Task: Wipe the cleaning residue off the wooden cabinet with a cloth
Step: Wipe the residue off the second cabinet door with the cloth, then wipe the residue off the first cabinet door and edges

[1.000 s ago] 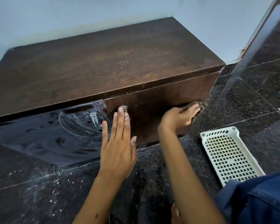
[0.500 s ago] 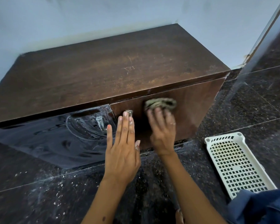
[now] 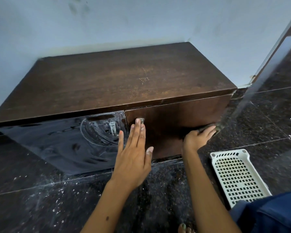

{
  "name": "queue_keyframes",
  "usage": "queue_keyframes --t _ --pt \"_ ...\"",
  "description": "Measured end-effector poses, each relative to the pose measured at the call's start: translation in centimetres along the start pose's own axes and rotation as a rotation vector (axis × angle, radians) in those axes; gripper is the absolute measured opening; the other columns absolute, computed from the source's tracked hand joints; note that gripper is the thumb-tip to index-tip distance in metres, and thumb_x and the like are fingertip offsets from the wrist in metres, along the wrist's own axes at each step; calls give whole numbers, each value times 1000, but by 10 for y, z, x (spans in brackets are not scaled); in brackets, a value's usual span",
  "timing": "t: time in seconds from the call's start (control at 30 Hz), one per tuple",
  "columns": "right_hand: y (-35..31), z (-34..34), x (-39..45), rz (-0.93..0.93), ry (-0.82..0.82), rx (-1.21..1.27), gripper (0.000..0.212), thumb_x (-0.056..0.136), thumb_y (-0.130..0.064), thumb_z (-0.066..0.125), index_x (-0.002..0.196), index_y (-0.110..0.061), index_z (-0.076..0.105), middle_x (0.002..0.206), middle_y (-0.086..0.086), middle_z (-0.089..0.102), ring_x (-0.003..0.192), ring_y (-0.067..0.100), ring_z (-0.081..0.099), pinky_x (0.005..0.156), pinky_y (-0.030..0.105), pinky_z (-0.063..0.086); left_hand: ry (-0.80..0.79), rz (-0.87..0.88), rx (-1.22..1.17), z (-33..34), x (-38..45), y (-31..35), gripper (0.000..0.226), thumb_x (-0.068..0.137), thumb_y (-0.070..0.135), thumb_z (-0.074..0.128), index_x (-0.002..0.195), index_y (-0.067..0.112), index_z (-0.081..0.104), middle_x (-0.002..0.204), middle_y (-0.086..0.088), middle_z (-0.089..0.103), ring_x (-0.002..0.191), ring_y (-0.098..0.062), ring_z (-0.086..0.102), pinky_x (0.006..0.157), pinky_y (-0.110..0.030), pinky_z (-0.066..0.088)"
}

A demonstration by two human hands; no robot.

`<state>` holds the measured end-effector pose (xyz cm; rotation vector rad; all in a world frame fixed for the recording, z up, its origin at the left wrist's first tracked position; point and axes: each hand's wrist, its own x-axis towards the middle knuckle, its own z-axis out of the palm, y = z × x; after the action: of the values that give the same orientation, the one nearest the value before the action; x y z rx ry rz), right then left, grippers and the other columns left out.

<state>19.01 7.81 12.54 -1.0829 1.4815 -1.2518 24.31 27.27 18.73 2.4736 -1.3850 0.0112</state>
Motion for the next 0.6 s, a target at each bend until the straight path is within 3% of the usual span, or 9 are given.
queue_keyframes --t 0.07,0.13,0.23,0.4,0.5,0.6 --pt "5 -3 -1 232 -81 56 66 91 5 32 152 -12 13 160 7 7 144 29 18 117 36 20 6 11 -63 -3 -1 2 61 99 41 16 145 21 -19 153 8 -27 139 -2 -26 111 -31 -24" --pt "-1 -4 -2 270 -87 104 66 91 5 30 152 -15 16 159 5 10 144 27 21 117 35 22 13 -10 -152 -6 -2 1 59 99 41 16 146 21 -14 153 10 -23 138 1 -25 112 -27 -22" --pt "-27 1 -30 -119 -40 59 66 85 12 38 148 -1 22 157 17 12 143 31 20 115 24 13 32 -121 -415 -13 -5 0 57 98 41 16 148 23 -5 154 14 -15 138 7 -19 112 -22 -19" --pt "-33 18 -102 -767 -170 -74 64 81 10 41 143 2 33 153 19 19 140 34 18 118 33 7 54 -335 -809 -26 -7 7 66 87 54 8 148 28 3 155 19 -2 138 10 -6 117 -25 -8" --pt "0 16 -117 -1016 -306 -251 70 68 23 53 135 4 46 144 22 37 134 38 23 114 44 19 97 -442 -990 -32 -8 8 57 95 47 12 148 28 12 155 17 7 140 5 4 120 -31 3" --pt "31 7 -115 -1073 -404 -393 77 59 28 57 131 3 51 141 17 43 132 36 26 104 54 32 95 -491 -1062 -36 -11 4 55 95 48 12 147 31 16 154 19 13 137 6 9 118 -27 4"
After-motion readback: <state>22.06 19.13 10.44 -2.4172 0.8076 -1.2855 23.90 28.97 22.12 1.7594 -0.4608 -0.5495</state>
